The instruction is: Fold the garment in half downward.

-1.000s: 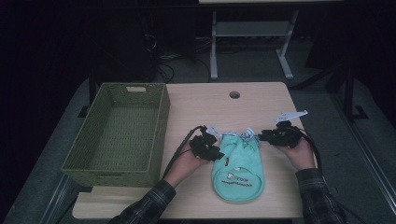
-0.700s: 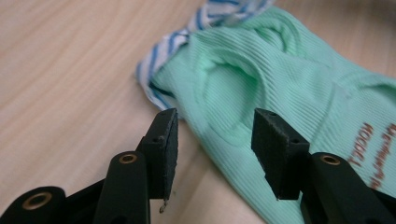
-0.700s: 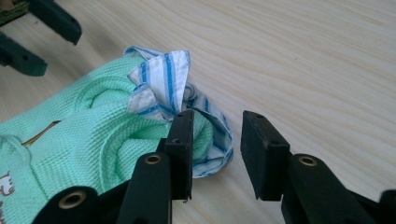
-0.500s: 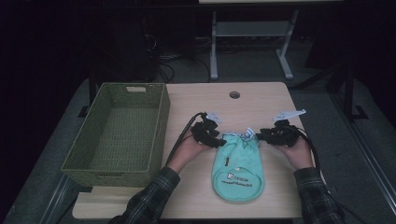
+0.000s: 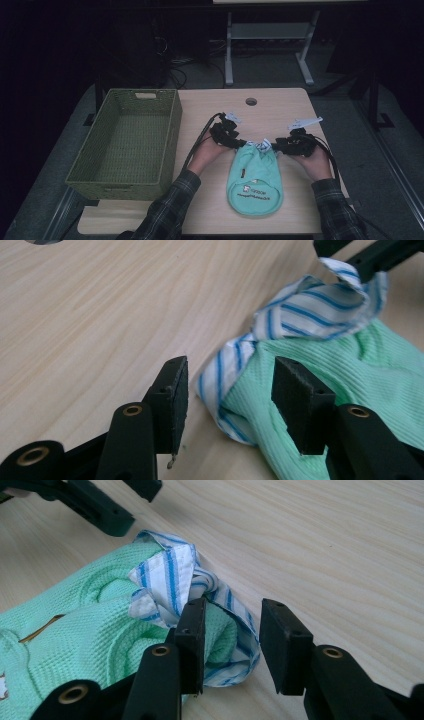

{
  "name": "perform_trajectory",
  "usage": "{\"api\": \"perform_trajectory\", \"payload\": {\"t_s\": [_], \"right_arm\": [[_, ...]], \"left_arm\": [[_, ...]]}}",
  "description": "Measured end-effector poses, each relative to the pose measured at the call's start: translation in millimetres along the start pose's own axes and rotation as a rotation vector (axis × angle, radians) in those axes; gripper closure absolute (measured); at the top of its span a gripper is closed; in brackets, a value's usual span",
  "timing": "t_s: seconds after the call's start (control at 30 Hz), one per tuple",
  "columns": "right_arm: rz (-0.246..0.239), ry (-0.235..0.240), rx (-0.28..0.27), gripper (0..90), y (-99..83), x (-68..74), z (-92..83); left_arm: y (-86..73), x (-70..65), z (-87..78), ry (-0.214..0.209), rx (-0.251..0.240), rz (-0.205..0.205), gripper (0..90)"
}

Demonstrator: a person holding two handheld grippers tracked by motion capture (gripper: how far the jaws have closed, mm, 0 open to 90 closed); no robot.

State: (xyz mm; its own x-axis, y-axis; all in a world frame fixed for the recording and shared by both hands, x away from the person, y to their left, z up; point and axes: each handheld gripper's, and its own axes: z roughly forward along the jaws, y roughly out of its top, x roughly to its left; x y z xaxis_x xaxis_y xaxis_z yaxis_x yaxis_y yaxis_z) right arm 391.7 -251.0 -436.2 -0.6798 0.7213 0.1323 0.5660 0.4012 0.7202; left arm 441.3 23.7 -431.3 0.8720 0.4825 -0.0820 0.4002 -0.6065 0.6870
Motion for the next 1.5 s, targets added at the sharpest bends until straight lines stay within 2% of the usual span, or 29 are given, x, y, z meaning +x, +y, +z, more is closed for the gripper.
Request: {"api": "perform_trajectory", "payload": {"t_s": [0.03, 0.2, 0.37, 0.5, 0.53, 0.83, 1.03, 1.07, 1.2, 1.23, 1.27, 1.3, 1.37, 1.4, 1.5], "right_arm": [[-0.001, 0.000, 0.002, 62.7, 0.2, 0.0, 0.3], [0.002, -0.004, 0.003, 62.7, 0.1, -0.6, 0.5], [0.008, -0.008, 0.015, 62.6, -0.5, -1.8, 1.5], [0.004, -0.008, 0.018, 62.4, -1.1, -2.7, 4.7], [0.005, -0.006, 0.027, 62.3, -1.8, -3.0, 7.4], [0.027, 0.005, 0.059, 62.3, -7.9, -6.5, 23.2], [0.027, 0.020, 0.075, 65.8, -11.4, -7.2, 31.1], [0.011, 0.022, 0.076, 68.8, -11.7, -6.1, 32.1], [0.010, 0.038, 0.075, 78.1, -12.4, -5.1, 33.7], [0.010, 0.038, 0.075, 78.1, -12.4, -5.1, 33.7], [0.011, 0.041, 0.077, 79.9, -12.2, -4.5, 33.9], [-0.003, 0.036, 0.077, 82.5, -12.0, -3.6, 34.6], [-0.001, 0.034, 0.086, 83.3, -11.3, -2.7, 34.3], [-0.002, 0.031, 0.093, 84.4, -10.3, -1.7, 34.6], [0.006, 0.033, 0.090, 85.6, -10.3, -1.8, 34.6]], "left_arm": [[0.1, 2.1, 1.5, 0.002, 0.006, 0.010, 48.2], [-2.9, 7.2, 13.6, 0.000, 0.029, -0.019, 48.2], [-7.4, 10.8, 22.7, 0.004, 0.060, -0.026, 48.1], [-8.6, 9.8, 27.1, 0.011, 0.085, -0.012, 47.9], [-9.0, 7.8, 29.3, 0.024, 0.105, 0.008, 47.9], [-9.2, 5.4, 31.1, 0.040, 0.109, 0.026, 50.7], [-8.8, 3.8, 31.3, 0.040, 0.108, 0.031, 57.2], [-8.9, 3.7, 31.2, 0.037, 0.106, 0.031, 58.5], [-8.7, 1.2, 31.4, 0.017, 0.104, 0.032, 69.0], [-8.7, 1.2, 31.4, 0.017, 0.104, 0.032, 71.9], [-8.5, 0.8, 31.2, 0.012, 0.108, 0.035, 71.9], [-8.6, 0.8, 31.3, 0.002, 0.107, 0.031, 77.4], [-8.4, 0.7, 31.8, -0.003, 0.102, 0.016, 79.0], [-8.2, 2.6, 31.1, -0.011, 0.112, 0.016, 81.9], [-8.4, 1.9, 30.9, -0.006, 0.111, 0.012, 83.5]]}}
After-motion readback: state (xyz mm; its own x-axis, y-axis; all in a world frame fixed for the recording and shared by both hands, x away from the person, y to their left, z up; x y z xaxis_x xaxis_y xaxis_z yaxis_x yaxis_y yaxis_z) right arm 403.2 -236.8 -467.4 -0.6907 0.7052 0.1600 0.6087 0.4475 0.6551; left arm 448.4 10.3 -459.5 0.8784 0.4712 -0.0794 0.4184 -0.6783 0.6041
